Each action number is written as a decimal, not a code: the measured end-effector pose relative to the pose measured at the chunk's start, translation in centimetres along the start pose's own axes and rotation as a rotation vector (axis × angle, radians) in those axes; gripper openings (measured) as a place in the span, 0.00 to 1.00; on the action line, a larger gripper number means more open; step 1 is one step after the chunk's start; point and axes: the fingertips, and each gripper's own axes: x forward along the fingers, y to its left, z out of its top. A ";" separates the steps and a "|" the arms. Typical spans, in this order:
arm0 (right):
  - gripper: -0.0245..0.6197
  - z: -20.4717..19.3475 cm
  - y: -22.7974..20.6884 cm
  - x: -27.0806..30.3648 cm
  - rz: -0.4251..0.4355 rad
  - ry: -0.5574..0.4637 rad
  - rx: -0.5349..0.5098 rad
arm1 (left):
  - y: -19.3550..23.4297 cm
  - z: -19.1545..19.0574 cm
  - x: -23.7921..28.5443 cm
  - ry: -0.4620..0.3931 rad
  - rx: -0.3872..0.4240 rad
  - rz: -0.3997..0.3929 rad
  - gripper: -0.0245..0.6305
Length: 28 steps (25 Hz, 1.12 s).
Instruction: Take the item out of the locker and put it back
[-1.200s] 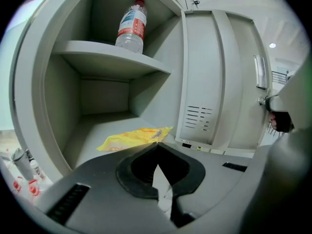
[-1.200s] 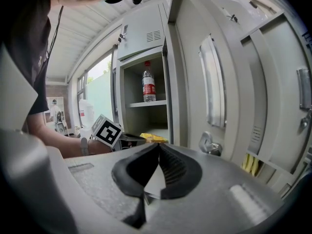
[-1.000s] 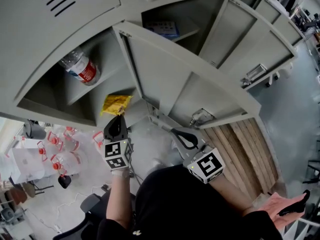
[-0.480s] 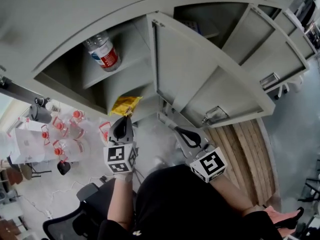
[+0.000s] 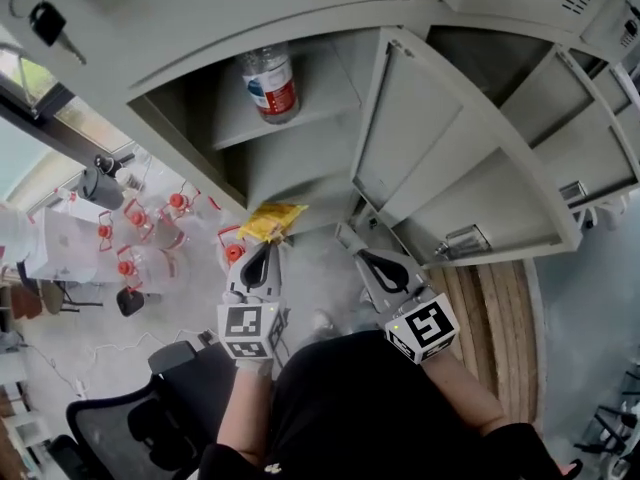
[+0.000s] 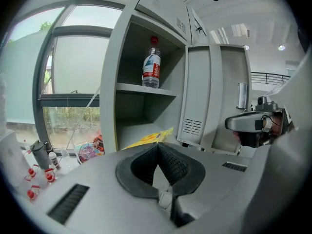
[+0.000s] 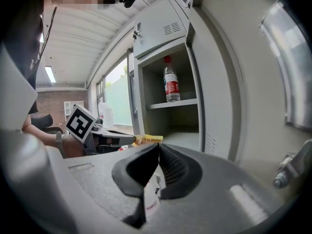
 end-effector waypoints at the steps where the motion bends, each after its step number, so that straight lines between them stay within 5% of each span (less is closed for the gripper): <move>1: 0.04 0.1 0.3 0.4 0.013 0.000 0.000 | 0.2 -0.1 -0.4 0.002 -0.004 0.012 0.06; 28: 0.04 1.1 6.0 7.0 0.268 0.009 -0.044 | 6.8 -3.8 -9.6 0.022 -0.106 0.280 0.06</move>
